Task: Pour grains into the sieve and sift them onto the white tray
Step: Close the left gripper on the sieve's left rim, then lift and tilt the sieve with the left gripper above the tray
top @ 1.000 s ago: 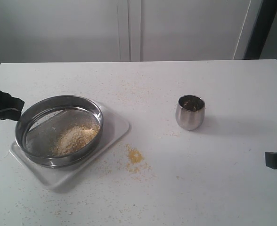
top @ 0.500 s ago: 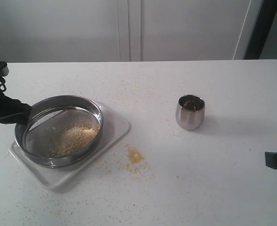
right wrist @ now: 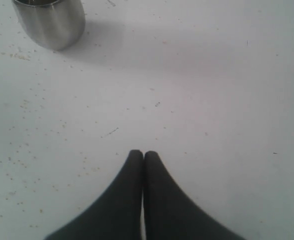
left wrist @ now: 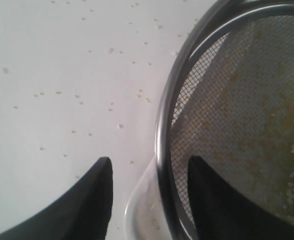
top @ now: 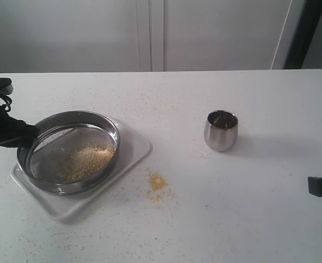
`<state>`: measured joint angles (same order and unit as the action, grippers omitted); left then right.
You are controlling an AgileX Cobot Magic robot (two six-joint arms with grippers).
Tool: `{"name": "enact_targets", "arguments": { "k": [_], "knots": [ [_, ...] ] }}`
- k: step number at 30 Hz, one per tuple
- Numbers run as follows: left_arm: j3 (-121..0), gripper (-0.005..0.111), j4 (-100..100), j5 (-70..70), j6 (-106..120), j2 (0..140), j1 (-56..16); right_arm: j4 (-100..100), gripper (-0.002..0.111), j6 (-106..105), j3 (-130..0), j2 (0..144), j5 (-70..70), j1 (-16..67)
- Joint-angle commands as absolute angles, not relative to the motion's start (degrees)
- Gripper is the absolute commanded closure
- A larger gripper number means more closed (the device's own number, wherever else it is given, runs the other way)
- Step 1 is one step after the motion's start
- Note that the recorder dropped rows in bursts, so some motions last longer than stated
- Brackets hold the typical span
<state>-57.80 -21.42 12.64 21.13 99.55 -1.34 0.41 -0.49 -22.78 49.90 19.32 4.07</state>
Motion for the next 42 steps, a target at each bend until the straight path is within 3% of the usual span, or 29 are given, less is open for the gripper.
{"name": "enact_targets", "arguments": {
  "k": [1,20,34,42],
  "knots": [
    [-58.0,0.056,-22.2,12.4,20.6,100.2,-1.4,0.4,0.108,-0.4,-22.6,49.8,19.1,3.9],
    [-58.0,0.058,-23.1,10.8,20.3,103.0,-1.4,0.4,0.108,-0.4,-22.6,49.8,19.1,3.9],
    [-58.0,0.105,-23.1,10.7,20.7,103.5,-1.4,0.4,0.108,-0.4,-22.6,49.8,19.1,3.9],
    [-59.5,0.107,-24.1,15.2,20.1,102.2,-1.4,0.4,0.108,-0.4,-22.6,49.8,19.1,3.9]
  ]
}}
